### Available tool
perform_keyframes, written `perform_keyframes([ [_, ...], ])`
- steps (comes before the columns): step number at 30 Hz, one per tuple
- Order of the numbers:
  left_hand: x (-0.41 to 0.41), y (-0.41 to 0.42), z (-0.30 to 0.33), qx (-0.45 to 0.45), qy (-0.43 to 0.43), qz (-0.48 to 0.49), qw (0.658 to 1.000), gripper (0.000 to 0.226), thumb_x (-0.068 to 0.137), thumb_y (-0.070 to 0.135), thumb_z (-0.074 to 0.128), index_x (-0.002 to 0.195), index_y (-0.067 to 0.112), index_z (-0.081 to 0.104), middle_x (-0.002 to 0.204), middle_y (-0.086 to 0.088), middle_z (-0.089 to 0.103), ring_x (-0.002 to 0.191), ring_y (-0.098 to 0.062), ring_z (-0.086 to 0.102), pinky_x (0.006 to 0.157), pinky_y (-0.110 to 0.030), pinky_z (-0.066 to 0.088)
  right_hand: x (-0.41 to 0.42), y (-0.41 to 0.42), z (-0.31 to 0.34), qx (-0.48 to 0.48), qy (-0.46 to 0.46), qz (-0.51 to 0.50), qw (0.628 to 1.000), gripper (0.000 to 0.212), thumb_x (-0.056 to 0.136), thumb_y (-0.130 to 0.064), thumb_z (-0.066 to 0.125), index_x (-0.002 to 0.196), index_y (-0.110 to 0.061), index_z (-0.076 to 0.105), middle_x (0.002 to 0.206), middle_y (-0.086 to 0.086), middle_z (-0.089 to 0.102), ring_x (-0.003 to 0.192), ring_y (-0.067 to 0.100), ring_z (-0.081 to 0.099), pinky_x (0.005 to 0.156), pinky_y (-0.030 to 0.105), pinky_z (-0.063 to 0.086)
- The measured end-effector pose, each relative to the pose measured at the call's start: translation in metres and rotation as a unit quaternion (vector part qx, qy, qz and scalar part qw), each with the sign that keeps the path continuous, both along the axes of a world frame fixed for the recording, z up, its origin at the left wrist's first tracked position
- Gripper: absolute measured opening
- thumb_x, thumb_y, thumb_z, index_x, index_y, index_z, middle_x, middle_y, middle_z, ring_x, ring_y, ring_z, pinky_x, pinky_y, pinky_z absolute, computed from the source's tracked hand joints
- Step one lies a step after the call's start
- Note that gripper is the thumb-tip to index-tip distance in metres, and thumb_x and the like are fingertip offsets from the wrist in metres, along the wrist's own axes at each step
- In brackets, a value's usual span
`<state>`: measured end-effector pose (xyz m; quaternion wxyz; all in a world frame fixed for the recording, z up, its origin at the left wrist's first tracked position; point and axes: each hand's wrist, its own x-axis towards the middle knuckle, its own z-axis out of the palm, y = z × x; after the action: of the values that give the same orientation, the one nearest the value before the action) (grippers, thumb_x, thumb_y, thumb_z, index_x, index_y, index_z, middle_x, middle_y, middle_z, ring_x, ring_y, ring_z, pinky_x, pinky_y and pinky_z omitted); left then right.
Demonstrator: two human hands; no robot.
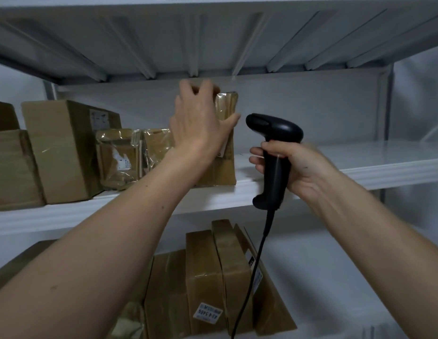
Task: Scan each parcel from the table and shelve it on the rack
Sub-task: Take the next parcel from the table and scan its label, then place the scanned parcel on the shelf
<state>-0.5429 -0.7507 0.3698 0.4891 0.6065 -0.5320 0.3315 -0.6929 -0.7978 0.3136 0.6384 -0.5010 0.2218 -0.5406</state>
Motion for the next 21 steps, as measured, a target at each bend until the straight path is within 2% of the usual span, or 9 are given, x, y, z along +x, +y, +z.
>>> perform_keyframes([
  [8,0.007,-0.018,0.000,0.035,-0.003,0.059,0.998,0.065,0.075,0.060,0.072,0.123,0.024,0.049,0.127,-0.008,0.042,0.111,-0.026,0.047,0.082,-0.040,0.045,0.003,0.003,-0.010,-0.006,0.033,0.015,0.999,0.020,0.083,-0.007,0.068,0.103,-0.004,0.066,0.095,0.011,0.075,0.091,0.025,0.072,0.085,0.039,0.056],
  [12,0.015,-0.027,-0.010,0.055,0.027,0.053,0.997,0.072,0.074,0.058,0.074,0.132,0.027,0.044,0.137,-0.008,0.037,0.121,-0.029,0.042,0.089,-0.044,0.045,0.003,0.008,-0.017,-0.006,0.043,0.028,0.999,0.019,0.083,-0.007,0.069,0.102,-0.004,0.066,0.095,0.011,0.075,0.091,0.025,0.072,0.087,0.040,0.056],
  [21,0.022,-0.025,-0.021,0.078,0.009,0.002,0.997,0.078,0.079,0.049,0.074,0.145,0.032,0.036,0.155,-0.007,0.019,0.139,-0.031,0.024,0.105,-0.042,0.035,-0.002,0.017,-0.029,-0.003,0.039,0.044,0.998,0.023,0.084,-0.004,0.068,0.106,-0.001,0.064,0.097,0.015,0.074,0.092,0.027,0.072,0.086,0.038,0.057],
])
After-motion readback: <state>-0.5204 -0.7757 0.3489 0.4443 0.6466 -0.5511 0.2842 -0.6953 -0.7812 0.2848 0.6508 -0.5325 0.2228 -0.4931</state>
